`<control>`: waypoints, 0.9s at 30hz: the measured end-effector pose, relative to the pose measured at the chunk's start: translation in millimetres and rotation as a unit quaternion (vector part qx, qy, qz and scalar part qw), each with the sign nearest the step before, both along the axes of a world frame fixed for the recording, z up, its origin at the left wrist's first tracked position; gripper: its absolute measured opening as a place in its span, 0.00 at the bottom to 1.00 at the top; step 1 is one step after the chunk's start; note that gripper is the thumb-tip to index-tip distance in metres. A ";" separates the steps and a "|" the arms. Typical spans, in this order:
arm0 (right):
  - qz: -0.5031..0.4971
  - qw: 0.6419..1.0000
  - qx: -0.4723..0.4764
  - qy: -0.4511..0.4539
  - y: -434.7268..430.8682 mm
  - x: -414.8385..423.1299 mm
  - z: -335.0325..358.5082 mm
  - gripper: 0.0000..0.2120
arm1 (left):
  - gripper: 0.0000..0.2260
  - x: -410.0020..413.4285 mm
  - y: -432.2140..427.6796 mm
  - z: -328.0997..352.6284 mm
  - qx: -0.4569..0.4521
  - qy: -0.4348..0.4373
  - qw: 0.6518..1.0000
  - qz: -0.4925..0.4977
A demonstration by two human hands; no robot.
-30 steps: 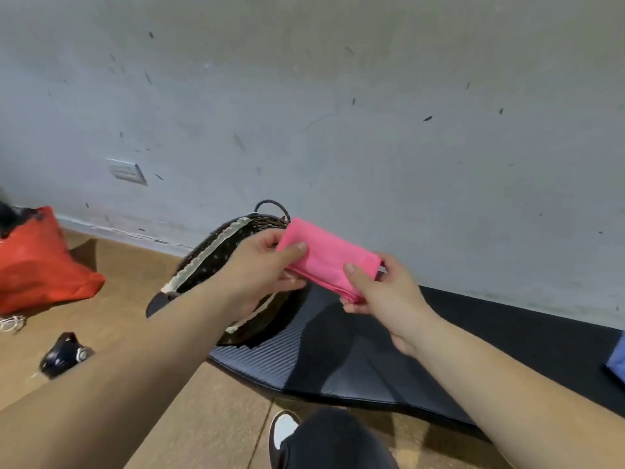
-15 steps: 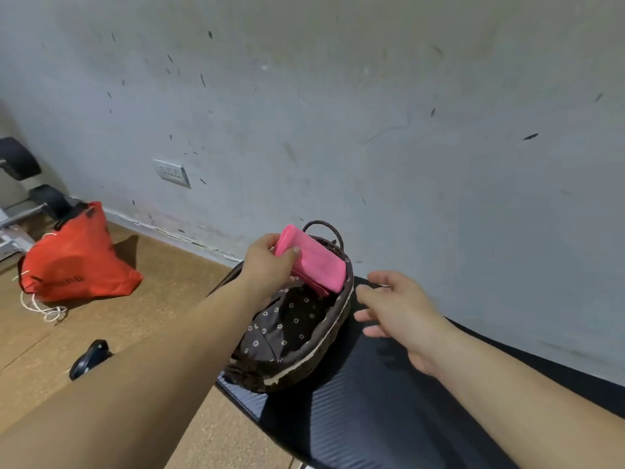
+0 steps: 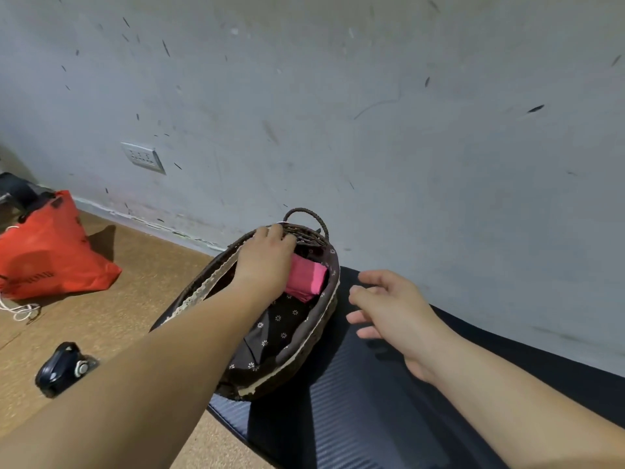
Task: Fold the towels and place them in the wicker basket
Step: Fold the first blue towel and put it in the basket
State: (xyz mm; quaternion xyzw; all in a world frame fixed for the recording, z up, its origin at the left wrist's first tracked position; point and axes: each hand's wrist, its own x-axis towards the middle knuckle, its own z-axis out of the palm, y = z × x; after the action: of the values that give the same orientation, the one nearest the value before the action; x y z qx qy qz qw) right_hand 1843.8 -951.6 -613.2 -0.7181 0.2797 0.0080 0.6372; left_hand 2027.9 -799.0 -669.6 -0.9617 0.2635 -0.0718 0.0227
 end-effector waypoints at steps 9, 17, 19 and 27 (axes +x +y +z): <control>0.023 1.000 -0.013 0.014 -7.8 -20.1 1.4 0.12 | 0.25 -16.4 -6.1 -19.7 0.071 0.196 0.978 -0.023; 0.031 0.999 -0.037 0.017 -36.5 -79.1 33.2 0.07 | 0.11 -87.5 -15.8 74.3 -0.174 0.157 0.970 -0.067; 0.017 0.999 -0.041 0.022 -53.0 -111.2 40.0 0.07 | 0.10 -125.9 -38.8 89.0 -0.234 0.158 0.952 -0.115; -0.006 0.990 -0.115 0.078 -145.5 -253.5 40.7 0.11 | 0.06 -294.8 -142.7 83.6 -0.274 0.323 0.870 -0.251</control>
State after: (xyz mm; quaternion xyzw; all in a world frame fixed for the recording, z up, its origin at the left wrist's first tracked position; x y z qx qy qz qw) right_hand 1590.2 -1097.0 -572.6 -0.7821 0.3318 0.0282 0.5267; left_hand 1733.2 -941.7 -586.0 -0.8004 0.4583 0.1698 -0.3471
